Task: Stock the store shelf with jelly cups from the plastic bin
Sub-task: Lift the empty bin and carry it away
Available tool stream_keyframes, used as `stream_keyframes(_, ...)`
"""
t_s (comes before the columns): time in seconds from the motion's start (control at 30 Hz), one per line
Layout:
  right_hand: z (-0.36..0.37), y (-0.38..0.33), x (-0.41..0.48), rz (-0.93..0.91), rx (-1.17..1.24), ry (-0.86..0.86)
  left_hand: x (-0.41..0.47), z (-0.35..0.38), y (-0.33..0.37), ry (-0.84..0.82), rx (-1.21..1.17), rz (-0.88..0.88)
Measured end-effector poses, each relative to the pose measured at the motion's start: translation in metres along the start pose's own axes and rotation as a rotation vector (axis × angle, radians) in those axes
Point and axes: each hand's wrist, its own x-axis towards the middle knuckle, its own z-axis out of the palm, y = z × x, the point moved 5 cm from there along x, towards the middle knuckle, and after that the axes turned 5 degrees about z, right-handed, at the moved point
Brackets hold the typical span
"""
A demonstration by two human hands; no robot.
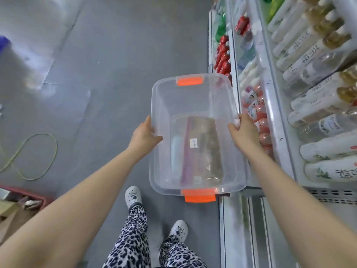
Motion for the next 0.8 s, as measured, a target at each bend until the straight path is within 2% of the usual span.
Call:
stream_keyframes(0.13,0.034,-0.081,0.003,-0.124,0.054,-0.007,0.014,-0.059,-0.048,0.134,-0.233,-0.101)
stream_keyframes(0.33,0.112,-0.221,0.022,-0.188,0.121,-0.061,0.065,-0.183,-0.128,0.284,-0.399,-0.178)
stream_keyframes(0.57,0.208,-0.401,0.054,-0.299,0.128,-0.157,0.136,-0.335,-0.215,0.444,-0.436,-0.205)
stream_keyframes(0.8,0.300,-0.578,0.134,-0.425,0.084,-0.222,0.237,-0.456,-0.290,0.566,-0.454,-0.258)
